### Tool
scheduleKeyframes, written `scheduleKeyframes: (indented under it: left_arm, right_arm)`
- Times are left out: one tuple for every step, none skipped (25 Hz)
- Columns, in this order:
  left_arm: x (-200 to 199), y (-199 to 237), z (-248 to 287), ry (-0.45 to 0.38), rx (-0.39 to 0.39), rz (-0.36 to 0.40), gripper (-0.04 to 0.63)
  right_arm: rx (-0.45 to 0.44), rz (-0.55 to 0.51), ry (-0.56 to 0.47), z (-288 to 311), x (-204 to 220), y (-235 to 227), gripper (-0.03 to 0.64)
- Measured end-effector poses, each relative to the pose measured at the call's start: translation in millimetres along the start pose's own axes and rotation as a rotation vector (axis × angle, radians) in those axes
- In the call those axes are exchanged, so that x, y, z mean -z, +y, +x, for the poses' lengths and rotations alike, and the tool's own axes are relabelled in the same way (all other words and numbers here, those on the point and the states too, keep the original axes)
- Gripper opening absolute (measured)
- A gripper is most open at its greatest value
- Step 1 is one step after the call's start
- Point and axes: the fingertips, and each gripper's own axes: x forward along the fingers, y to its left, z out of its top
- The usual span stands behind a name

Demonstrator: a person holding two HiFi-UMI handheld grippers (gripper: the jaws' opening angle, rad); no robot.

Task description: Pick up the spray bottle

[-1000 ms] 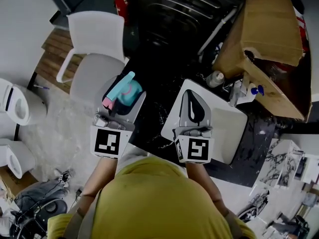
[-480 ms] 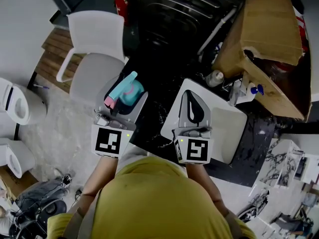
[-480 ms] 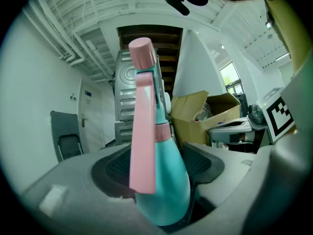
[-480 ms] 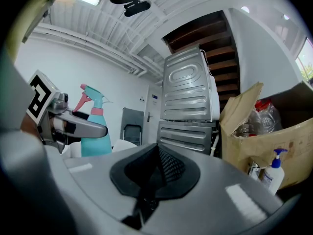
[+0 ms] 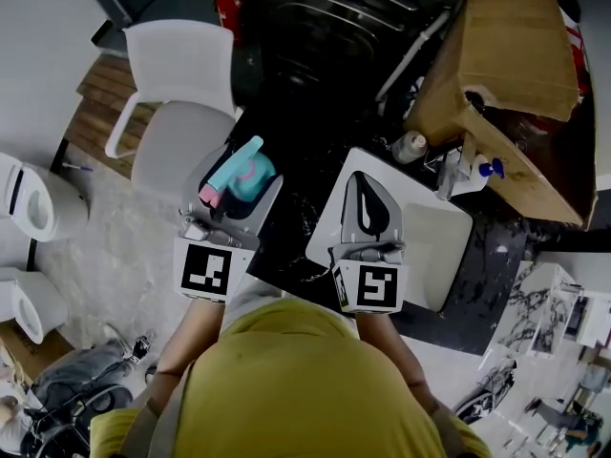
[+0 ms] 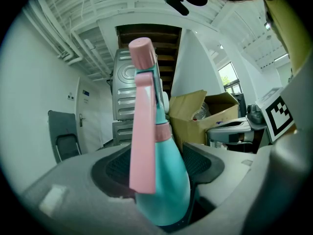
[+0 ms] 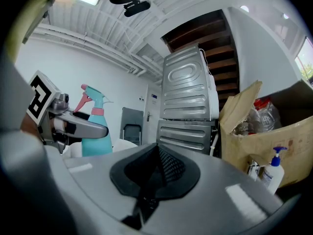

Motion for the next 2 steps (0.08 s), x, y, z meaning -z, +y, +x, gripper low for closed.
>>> scheduleKeyframes:
  left_arm:
    - [0.0,-0.4,1.1,0.000,0.002,0.002,0.313]
    - [0.0,-0.8,2.2,0.001,0.005,0.003,0.313]
  right_arm:
    - [0.001,0.001,-0.002,0.2,0.1,-1.1,0.000]
    - [0.002,0.002,-0.004,0.5,0.2,-2.2,0.000]
